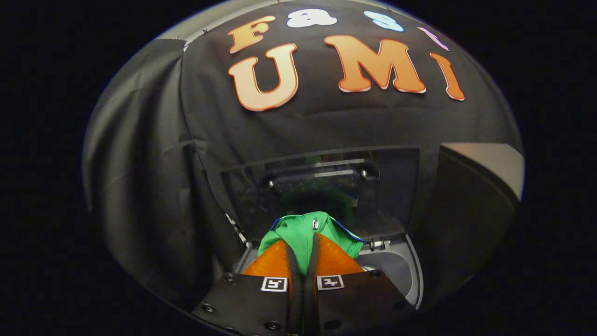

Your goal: Put the clothes into the washing machine and then close the washing machine lid.

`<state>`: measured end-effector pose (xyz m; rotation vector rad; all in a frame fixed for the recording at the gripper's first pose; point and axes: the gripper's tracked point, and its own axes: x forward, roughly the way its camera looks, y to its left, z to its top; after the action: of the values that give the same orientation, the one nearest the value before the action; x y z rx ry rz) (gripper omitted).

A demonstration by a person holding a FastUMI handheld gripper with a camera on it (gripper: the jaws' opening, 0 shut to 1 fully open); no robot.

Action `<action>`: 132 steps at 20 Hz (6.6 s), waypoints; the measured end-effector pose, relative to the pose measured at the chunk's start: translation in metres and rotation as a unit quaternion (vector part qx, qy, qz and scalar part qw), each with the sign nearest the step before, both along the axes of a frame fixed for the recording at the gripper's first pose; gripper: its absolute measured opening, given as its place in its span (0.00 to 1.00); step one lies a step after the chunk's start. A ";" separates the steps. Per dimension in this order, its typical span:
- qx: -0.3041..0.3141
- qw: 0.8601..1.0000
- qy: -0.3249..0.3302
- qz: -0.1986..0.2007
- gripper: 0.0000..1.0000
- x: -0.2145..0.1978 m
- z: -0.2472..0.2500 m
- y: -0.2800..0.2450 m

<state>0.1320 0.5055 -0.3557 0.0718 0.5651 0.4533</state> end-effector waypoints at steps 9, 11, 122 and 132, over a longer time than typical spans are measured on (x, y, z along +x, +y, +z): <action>-0.050 0.991 0.123 -0.002 0.09 0.013 -0.116 0.000; -0.066 0.987 0.147 0.003 0.10 0.010 -0.141 0.000; -0.044 0.995 -0.087 -0.032 0.97 0.022 0.039 -0.051; -0.062 0.996 0.051 -0.046 1.00 -0.023 -0.077 -0.075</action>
<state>0.1095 0.4301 -0.4325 0.0027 0.6867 0.3260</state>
